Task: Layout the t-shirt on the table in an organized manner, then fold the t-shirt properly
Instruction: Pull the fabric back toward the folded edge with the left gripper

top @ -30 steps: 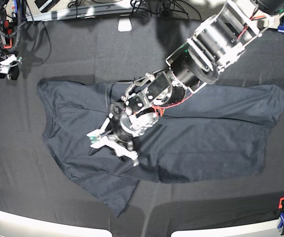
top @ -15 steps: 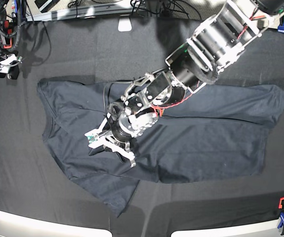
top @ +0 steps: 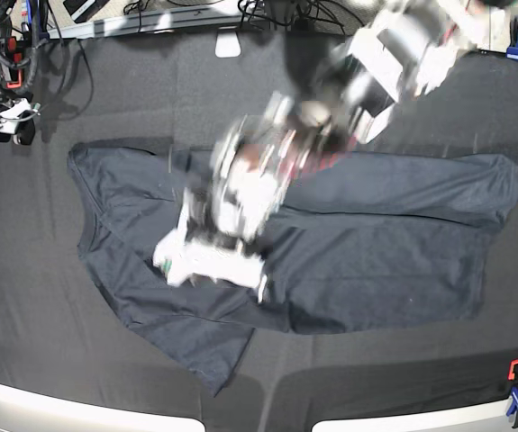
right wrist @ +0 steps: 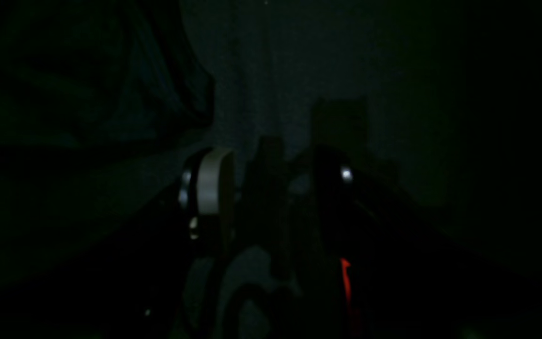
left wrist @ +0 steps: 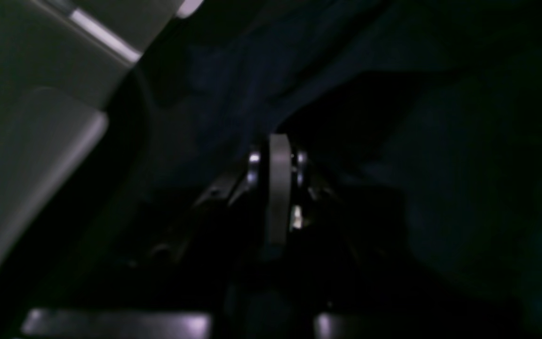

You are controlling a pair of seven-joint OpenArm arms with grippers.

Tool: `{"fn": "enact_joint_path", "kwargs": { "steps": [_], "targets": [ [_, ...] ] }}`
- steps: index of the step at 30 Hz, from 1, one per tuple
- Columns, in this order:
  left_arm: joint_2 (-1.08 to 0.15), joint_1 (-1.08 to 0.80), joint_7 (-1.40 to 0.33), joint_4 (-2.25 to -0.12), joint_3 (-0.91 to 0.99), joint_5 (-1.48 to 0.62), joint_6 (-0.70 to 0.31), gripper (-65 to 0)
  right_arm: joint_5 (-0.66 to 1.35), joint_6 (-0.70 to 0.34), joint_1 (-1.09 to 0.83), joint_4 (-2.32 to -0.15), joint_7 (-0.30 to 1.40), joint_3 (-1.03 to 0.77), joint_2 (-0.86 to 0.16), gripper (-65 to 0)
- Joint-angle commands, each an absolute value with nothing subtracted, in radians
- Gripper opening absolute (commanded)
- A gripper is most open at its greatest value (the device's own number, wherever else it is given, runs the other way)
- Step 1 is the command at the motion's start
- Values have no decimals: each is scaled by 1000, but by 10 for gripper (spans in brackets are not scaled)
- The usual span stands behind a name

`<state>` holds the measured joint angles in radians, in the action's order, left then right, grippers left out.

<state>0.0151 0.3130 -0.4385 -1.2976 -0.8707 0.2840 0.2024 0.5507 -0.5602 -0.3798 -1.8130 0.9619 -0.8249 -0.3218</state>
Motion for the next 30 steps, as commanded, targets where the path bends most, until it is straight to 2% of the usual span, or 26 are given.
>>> {"fn": "enact_joint_path", "kwargs": {
  "steps": [1,7,13,19,30],
  "targets": [
    [-1,310,-419,-1370,-865,292,217,-650,561,-573,-377,-1829,941,-831,-341,-385],
    [-154,143,-419,-1601,-865,287,216,-650,561,-573,-377,-1829,919,-831,-341,-385],
    [-252,31,-419,-1629,-865,332,217,-650,561,-573,-347,-1829,916,-831,-341,-385],
    [-279,-49,-419,-1630,-865,399,218,-650,561,-573,-299,-1829,925,-831,-341,-385],
    [-281,-56,-474,-1630,-865,403,218,-650,561,-573,-282,-1829,943,-831,-341,-385]
  ]
}}
